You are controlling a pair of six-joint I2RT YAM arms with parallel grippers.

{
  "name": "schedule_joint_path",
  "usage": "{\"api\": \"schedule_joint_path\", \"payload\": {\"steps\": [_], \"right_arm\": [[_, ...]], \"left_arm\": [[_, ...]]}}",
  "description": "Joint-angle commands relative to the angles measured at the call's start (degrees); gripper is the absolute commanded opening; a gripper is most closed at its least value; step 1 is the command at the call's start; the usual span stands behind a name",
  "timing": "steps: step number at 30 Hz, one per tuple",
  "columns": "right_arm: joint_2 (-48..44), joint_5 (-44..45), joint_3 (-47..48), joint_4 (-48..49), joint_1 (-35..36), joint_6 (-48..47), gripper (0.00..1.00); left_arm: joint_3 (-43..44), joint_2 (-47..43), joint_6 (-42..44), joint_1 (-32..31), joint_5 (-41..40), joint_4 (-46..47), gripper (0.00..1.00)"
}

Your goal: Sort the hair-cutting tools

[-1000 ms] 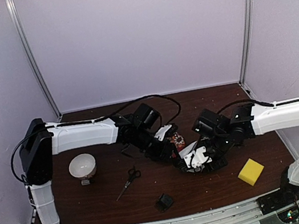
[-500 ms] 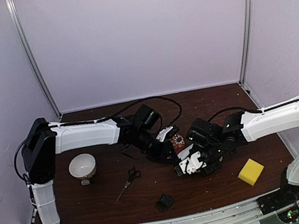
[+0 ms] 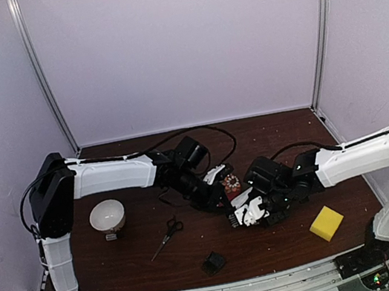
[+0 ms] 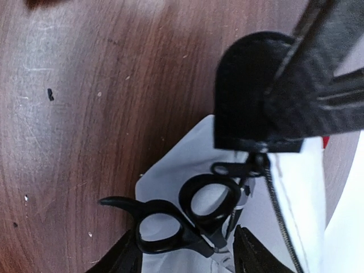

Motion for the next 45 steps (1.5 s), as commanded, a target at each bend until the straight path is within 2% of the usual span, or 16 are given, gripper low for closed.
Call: {"api": "schedule_joint_path", "payload": {"steps": [1, 5, 9, 13, 16, 19, 27, 33, 40, 42, 44, 45], "right_arm": [[-5.2, 1.5, -0.5, 2.8, 0.3, 2.0, 0.54], [-6.8, 1.0, -0.4, 2.7, 0.3, 2.4, 0.46], [-5.6, 0.7, 0.1, 1.8, 0.3, 2.8, 0.31], [-4.0, 0.2, -0.1, 1.9, 0.3, 3.2, 0.26], [-3.4, -0.4, -0.2, 1.8, 0.2, 3.2, 0.15], [-3.4, 0.6, 0.0, 1.7, 0.2, 3.1, 0.0], [-5.7, 5.1, 0.9, 0.2, -0.4, 2.1, 0.0], [-3.2, 9.0, 3.8, -0.6, -0.5, 2.1, 0.0], [2.1, 8.1, 8.1, -3.4, -0.4, 1.6, 0.0], [2.1, 6.3, 8.7, -5.2, -0.4, 0.7, 0.05], [1.4, 5.9, 8.5, -5.9, -0.5, -0.2, 0.15], [0.9, 6.1, 8.5, -6.3, -0.6, -0.4, 0.23]], "left_arm": [[-0.2, 1.0, 0.8, 0.5, 1.1, 1.8, 0.0], [-0.1, 0.9, 1.0, 0.6, 1.3, 1.6, 0.0], [0.2, 1.0, 1.1, 0.6, 1.4, 1.4, 0.0], [0.5, 1.0, 1.3, 0.6, 1.3, 1.1, 0.0], [0.7, 0.9, 1.3, 0.6, 1.3, 0.8, 0.0], [0.8, 0.9, 1.2, 0.6, 1.5, 0.7, 0.0], [1.2, -0.1, 0.6, 0.6, 3.1, -1.2, 0.0], [1.9, -1.6, 1.1, 0.6, 4.4, -3.6, 0.0], [3.5, -3.5, 1.1, 0.6, 5.9, -3.9, 0.0], [4.0, -3.7, 0.9, 0.6, 5.8, -3.9, 0.0], [4.3, -3.9, 0.5, 0.6, 5.4, -3.9, 0.0], [4.4, -4.1, 0.3, 0.6, 5.4, -3.9, 0.0]]}}
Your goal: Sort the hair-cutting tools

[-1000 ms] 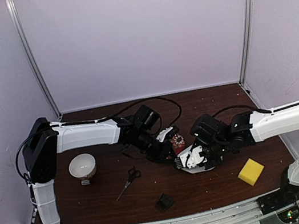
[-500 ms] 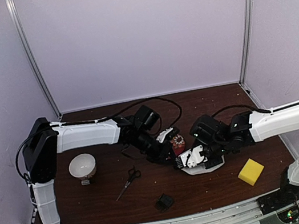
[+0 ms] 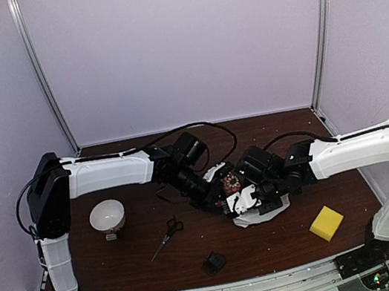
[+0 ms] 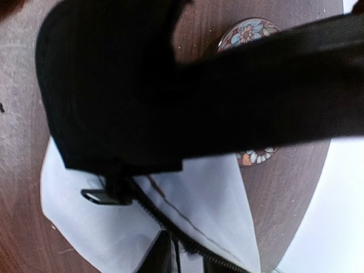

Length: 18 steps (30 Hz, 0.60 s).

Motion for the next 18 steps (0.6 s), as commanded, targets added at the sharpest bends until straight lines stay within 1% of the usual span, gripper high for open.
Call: {"api": "schedule_joint_path", "payload": {"steps": [1, 3, 5, 7, 9, 11, 12, 13, 14, 15, 18], "right_arm": [[-2.0, -0.2, 1.5, -4.3, -0.6, -1.8, 0.29], [-4.8, -1.5, 2.2, -6.7, -1.3, -1.2, 0.38], [-8.1, -4.9, 3.5, -10.5, -2.6, -0.5, 0.42], [-11.9, -9.6, 4.3, -14.5, -4.3, 0.2, 0.45], [-15.1, -12.8, 4.3, -16.1, -6.5, 1.3, 0.47], [-17.6, -16.2, 3.8, -16.7, -9.3, 2.2, 0.48], [-18.4, -18.0, 3.5, -16.9, -11.1, 4.2, 0.48], [-19.1, -19.6, 3.1, -16.7, -13.0, 5.2, 0.48], [-19.7, -21.0, 2.5, -16.4, -14.8, 6.2, 0.48], [-20.4, -22.3, 1.9, -16.0, -17.1, 6.8, 0.48], [-22.2, -24.5, 0.5, -14.8, -20.9, 8.9, 0.49]], "left_arm": [[2.5, -3.3, -0.2, 0.5, 1.7, 0.3, 0.0], [2.6, -3.9, -0.2, 0.5, 1.6, -0.7, 0.0], [2.6, -4.6, 0.1, 0.5, 0.8, -2.2, 0.0], [2.9, -5.3, 1.2, 0.6, -0.4, -4.8, 0.0], [2.9, -6.2, 2.8, 0.8, -2.9, -7.8, 0.0], [2.8, -6.7, 4.7, 1.4, -6.8, -10.9, 0.0], [3.0, -6.9, 5.5, 1.6, -9.7, -13.1, 0.01], [3.2, -7.1, 6.4, 1.8, -12.4, -15.6, 0.1], [3.5, -7.5, 7.2, 1.8, -14.9, -17.4, 0.22], [3.6, -8.5, 8.1, 1.8, -16.8, -18.9, 0.28], [2.2, -13.1, 8.9, 1.8, -24.0, -22.1, 0.39]]}}
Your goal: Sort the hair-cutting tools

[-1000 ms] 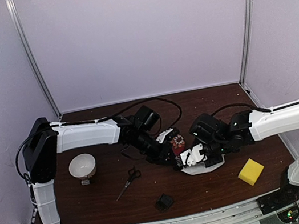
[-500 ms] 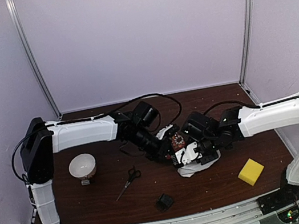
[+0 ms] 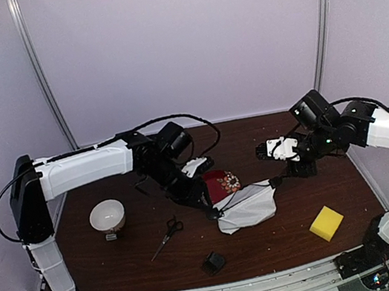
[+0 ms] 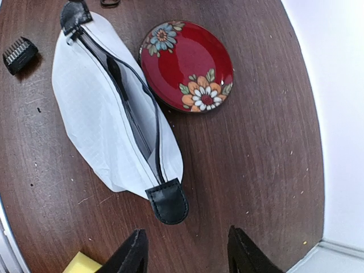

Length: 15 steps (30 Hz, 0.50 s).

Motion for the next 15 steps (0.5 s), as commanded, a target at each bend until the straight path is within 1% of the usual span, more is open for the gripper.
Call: {"api": "schedule_joint_path", "payload": {"steps": [1, 4, 6, 7, 10, 11, 15], "right_arm": [[-2.0, -6.7, -2.4, -0.6, -4.7, 5.0, 0.49], [-2.7, -8.4, -3.2, 1.5, -7.4, 7.6, 0.49], [-2.6, -10.0, -3.5, 3.8, -9.0, 10.2, 0.49], [-2.6, -10.9, -3.8, 4.8, -9.8, 11.5, 0.49], [-2.1, -14.8, -4.8, 7.2, -11.7, 14.4, 0.49], [-2.0, -15.4, -5.1, 7.4, -11.9, 14.5, 0.49], [-2.1, -16.3, -6.6, 8.3, -11.9, 14.8, 0.5]], "left_arm": [[-0.5, -8.5, 3.4, 0.4, -14.9, -7.8, 0.41], [-5.1, -11.4, 2.6, 0.5, -26.9, -10.5, 0.44], [-7.6, -10.7, 1.2, 0.9, -32.3, -12.8, 0.44], [-8.7, -10.1, 0.6, 1.3, -33.4, -13.3, 0.43], [-11.1, -8.4, 0.7, 1.6, -34.9, -12.0, 0.32], [-11.2, -7.6, 1.0, 1.9, -34.5, -11.5, 0.3], [-10.1, -4.5, 0.7, 2.2, -36.0, -11.1, 0.3]]}}
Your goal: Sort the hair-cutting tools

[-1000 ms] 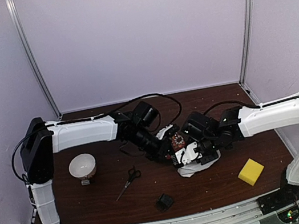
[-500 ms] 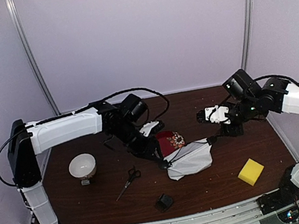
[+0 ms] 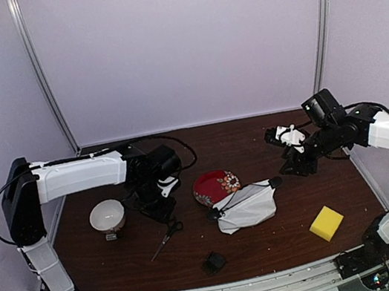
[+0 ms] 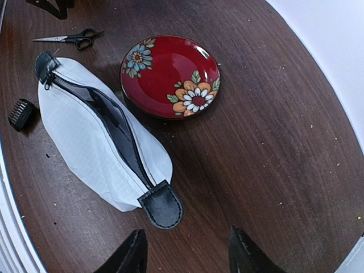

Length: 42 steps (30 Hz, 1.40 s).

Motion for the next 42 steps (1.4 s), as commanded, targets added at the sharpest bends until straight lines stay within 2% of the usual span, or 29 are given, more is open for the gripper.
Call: {"api": "schedule_joint_path", "payload": {"steps": [1, 18, 25, 28, 37, 39, 42], "right_arm": [[-0.7, -3.9, -2.1, 3.1, -0.3, 2.8, 0.5], [-0.5, -2.7, -3.5, 3.8, -0.5, 2.0, 0.5], [-0.1, -2.7, -3.8, 3.8, -0.5, 1.8, 0.5], [0.2, -2.8, -3.6, 3.8, -0.5, 1.7, 0.5], [0.4, -3.0, -3.6, 3.6, -0.5, 1.6, 0.5], [0.5, -3.0, -3.6, 3.6, -0.5, 1.5, 0.5], [0.6, -3.0, -3.3, 3.4, -0.4, 1.4, 0.5]], "left_arm": [[1.0, 2.6, -0.4, 0.7, -4.7, 0.2, 0.3], [5.7, 13.1, -0.2, 3.0, -5.2, 4.0, 0.34], [3.9, 14.9, 0.0, 3.6, -5.7, 5.8, 0.29], [3.4, 16.0, 0.7, 3.5, -3.6, 6.7, 0.23], [0.8, 13.9, 1.5, 3.5, -1.0, 7.2, 0.25], [0.1, 13.8, 1.6, 3.6, -1.0, 7.2, 0.22], [-0.5, 14.8, 1.5, 3.5, -0.8, 7.3, 0.07]]}}
